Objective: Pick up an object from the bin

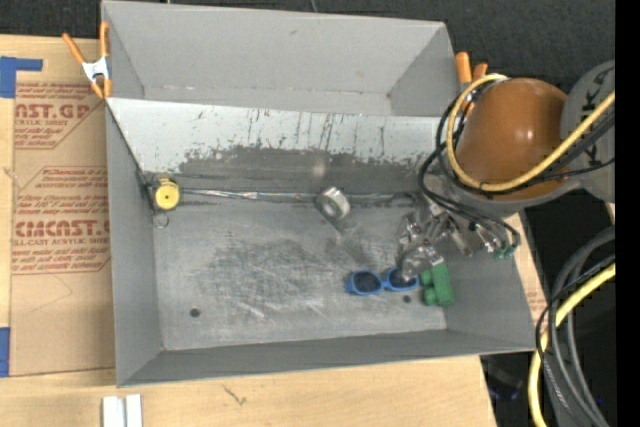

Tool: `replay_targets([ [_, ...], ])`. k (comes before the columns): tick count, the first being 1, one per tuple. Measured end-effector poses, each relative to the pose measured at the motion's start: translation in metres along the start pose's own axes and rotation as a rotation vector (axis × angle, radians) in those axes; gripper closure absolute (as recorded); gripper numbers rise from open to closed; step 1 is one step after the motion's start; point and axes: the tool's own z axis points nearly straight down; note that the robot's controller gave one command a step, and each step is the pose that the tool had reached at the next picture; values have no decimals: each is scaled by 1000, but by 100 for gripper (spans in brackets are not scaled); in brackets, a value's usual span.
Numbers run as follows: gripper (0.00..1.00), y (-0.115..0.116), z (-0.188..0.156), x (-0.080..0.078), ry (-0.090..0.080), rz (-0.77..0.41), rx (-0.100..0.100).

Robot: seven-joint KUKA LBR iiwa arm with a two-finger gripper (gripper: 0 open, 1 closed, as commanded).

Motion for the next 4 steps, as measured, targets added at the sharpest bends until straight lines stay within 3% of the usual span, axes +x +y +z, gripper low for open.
replay_targets([
  [1,0,5,0,-2,-1,-5,-4],
  [2,0,-27,65,7,-2,5,-4],
  [3,100,-26,61,5,-7,2,-3],
  [4,100,-17,-75,21,-7,-32,2],
])
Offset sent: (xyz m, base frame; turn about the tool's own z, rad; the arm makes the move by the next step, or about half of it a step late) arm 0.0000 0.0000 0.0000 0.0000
